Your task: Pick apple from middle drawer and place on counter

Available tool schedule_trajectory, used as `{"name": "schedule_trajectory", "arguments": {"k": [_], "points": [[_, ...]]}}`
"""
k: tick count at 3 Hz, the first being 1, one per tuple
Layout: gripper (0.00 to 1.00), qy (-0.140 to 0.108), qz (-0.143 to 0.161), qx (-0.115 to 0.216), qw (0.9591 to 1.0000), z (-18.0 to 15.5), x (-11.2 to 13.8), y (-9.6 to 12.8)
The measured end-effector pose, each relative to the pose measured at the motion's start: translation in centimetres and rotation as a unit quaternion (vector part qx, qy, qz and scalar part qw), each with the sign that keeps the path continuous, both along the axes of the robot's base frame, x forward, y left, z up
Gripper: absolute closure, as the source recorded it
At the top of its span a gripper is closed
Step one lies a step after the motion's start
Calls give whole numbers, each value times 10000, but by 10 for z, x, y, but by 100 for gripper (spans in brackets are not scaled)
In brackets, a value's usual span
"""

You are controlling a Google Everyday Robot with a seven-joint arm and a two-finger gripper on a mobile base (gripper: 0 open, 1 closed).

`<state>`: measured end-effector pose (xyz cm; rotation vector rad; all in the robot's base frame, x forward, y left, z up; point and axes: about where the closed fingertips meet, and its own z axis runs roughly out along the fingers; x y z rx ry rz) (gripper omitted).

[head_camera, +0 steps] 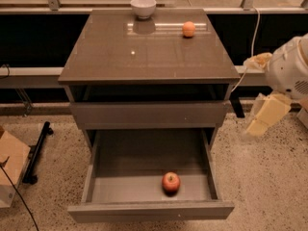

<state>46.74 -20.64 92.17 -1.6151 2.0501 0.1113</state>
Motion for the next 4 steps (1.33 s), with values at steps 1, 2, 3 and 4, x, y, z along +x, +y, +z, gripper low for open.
{"name": "schedule_trajectory", "arguments": {"k": [1, 2, 3, 4], "points": [[0, -19, 69, 83, 9999, 2, 0, 5], [0, -3, 94, 139, 9999, -10, -1, 11], [0, 28, 207, 317, 9993, -31, 0, 24], [0, 150, 345, 701, 9968, -77, 9, 45]]}}
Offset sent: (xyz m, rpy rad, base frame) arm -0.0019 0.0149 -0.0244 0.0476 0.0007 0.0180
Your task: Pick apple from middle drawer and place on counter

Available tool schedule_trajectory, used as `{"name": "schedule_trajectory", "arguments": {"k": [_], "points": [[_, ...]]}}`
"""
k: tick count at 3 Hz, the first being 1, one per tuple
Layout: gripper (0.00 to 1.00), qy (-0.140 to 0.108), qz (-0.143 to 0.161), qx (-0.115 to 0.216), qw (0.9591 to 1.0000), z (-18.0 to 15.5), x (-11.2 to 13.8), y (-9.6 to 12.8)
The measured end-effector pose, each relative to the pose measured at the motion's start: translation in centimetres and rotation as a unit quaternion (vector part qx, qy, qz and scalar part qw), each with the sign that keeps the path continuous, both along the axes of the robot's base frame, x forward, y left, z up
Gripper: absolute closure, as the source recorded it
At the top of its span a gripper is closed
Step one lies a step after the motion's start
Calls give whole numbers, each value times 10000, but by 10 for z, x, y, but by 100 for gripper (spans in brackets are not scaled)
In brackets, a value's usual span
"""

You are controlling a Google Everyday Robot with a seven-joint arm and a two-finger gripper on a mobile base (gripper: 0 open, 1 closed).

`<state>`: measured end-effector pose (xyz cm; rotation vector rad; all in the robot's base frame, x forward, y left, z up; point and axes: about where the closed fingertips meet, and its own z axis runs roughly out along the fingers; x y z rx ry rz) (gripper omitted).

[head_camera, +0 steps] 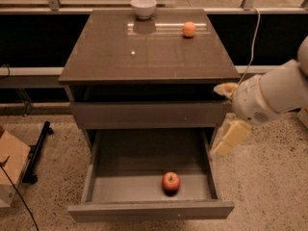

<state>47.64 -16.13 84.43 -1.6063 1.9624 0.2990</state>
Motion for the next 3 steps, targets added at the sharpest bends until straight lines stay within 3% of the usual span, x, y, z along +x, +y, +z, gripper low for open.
{"name": "schedule_trajectory", "arguments": {"k": [1, 3], "points": [[0, 303, -192, 356, 9987, -54, 13, 15], [0, 147, -352, 286, 9989, -63, 17, 28]]}}
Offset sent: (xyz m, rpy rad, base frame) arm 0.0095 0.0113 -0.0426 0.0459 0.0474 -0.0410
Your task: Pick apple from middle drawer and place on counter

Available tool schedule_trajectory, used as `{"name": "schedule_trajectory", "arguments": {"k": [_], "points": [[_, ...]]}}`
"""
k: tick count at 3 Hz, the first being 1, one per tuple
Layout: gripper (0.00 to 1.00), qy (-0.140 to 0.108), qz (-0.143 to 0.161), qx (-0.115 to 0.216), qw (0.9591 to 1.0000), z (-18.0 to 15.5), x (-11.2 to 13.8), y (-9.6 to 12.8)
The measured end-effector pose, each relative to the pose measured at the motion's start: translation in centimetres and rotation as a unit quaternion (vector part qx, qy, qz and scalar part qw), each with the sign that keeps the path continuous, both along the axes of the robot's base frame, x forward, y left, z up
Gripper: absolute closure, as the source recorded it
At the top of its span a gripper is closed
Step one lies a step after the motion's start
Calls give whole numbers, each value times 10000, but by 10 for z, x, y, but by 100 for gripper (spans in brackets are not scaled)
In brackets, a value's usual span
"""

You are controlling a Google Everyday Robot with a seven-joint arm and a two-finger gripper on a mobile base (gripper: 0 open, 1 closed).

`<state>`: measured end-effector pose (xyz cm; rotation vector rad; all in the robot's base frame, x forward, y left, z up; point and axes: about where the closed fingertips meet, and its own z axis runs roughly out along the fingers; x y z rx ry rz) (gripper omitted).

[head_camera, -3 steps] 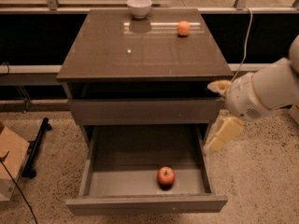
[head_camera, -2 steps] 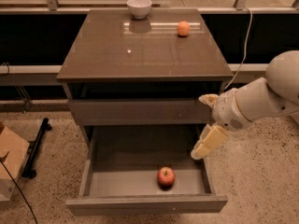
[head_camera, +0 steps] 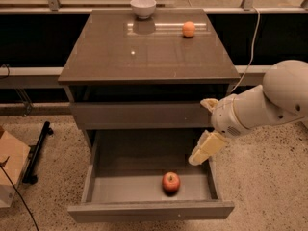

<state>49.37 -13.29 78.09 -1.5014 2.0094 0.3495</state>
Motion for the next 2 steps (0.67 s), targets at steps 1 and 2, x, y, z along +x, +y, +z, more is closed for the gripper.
{"name": "schedule_trajectory", "arguments": {"k": [1, 2], "points": [[0, -203, -170, 192, 9995, -27, 17, 21], [0, -203, -170, 192, 9995, -27, 17, 21]]}}
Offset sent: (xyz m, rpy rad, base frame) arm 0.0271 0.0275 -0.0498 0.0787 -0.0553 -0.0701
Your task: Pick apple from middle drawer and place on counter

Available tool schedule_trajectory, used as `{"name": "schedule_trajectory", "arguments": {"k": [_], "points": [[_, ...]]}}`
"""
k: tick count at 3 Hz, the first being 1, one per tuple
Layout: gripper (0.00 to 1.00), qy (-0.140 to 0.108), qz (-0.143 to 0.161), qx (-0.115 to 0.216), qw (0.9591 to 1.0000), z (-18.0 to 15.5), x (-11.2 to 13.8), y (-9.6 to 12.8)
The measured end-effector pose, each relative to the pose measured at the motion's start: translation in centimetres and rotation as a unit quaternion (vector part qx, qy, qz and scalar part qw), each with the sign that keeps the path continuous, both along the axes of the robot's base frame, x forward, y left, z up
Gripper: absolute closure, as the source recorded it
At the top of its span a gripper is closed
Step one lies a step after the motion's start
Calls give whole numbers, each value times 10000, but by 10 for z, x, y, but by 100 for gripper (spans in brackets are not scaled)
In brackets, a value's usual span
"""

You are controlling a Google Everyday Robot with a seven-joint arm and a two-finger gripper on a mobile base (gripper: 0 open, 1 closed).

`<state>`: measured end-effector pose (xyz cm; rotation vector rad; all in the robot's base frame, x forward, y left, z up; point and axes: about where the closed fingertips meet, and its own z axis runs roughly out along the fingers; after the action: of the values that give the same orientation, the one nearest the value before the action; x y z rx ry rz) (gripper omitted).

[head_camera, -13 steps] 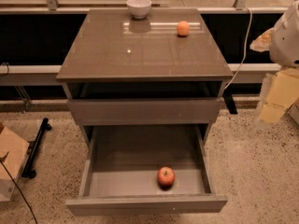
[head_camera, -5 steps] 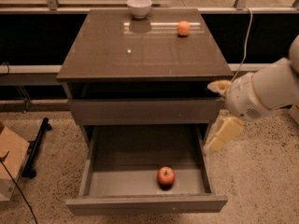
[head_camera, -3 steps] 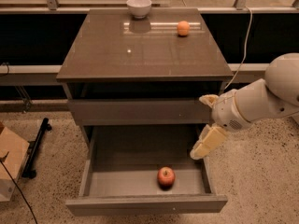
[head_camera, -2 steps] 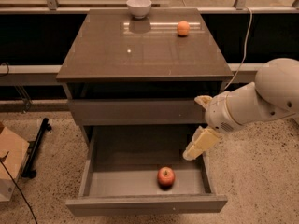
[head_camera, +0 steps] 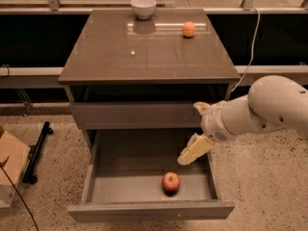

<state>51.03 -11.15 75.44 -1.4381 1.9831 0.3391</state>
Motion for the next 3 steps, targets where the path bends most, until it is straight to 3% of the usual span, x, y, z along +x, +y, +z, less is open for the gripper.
{"name": "schedule_trajectory", "arguments": {"k": [3], "points": [[0, 542, 83, 427, 9976, -72, -9, 38]]}}
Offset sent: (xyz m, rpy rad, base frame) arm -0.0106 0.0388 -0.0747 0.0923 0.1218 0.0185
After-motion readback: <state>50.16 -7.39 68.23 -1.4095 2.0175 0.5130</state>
